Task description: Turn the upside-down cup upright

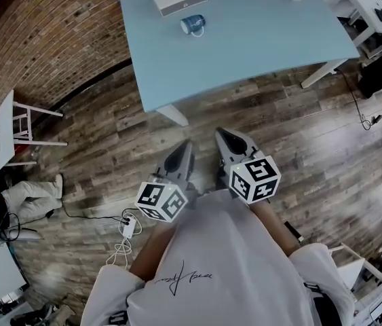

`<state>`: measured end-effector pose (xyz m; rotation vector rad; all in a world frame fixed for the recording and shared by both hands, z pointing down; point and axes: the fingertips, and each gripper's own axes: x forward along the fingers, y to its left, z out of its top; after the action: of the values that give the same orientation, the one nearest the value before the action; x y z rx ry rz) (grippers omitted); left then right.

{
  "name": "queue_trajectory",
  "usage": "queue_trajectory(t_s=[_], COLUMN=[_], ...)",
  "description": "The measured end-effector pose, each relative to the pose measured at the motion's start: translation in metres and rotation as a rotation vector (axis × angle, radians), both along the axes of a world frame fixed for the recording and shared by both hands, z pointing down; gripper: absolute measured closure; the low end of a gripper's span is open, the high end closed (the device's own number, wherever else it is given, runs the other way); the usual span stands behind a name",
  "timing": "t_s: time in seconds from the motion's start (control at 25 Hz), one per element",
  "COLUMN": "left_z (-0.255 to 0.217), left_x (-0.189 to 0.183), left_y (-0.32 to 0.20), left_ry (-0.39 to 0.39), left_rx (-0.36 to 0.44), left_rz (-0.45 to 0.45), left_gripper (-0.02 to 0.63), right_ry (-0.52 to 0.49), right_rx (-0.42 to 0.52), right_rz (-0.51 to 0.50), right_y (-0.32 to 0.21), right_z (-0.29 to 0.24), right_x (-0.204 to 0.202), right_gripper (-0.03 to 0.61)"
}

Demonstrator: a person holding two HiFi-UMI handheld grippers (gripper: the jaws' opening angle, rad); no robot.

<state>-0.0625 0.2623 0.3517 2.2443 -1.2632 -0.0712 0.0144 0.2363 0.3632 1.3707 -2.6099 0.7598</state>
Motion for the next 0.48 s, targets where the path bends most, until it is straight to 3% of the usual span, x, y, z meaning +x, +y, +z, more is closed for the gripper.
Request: queue_trajectory(t_s=[0.48], left_z=[0.000], left_x=[0.065], left_y=[-0.046], left_ry=[-0.033], left_rx=[0.017], left_rz=[0.095], left_gripper=[0.606], right_ry=[0.014], right_rx=[0.007], right_rz=[-0.092], right_y=[-0.039], right_z=[0.002], right_x=[0.027], right_gripper=[0.557])
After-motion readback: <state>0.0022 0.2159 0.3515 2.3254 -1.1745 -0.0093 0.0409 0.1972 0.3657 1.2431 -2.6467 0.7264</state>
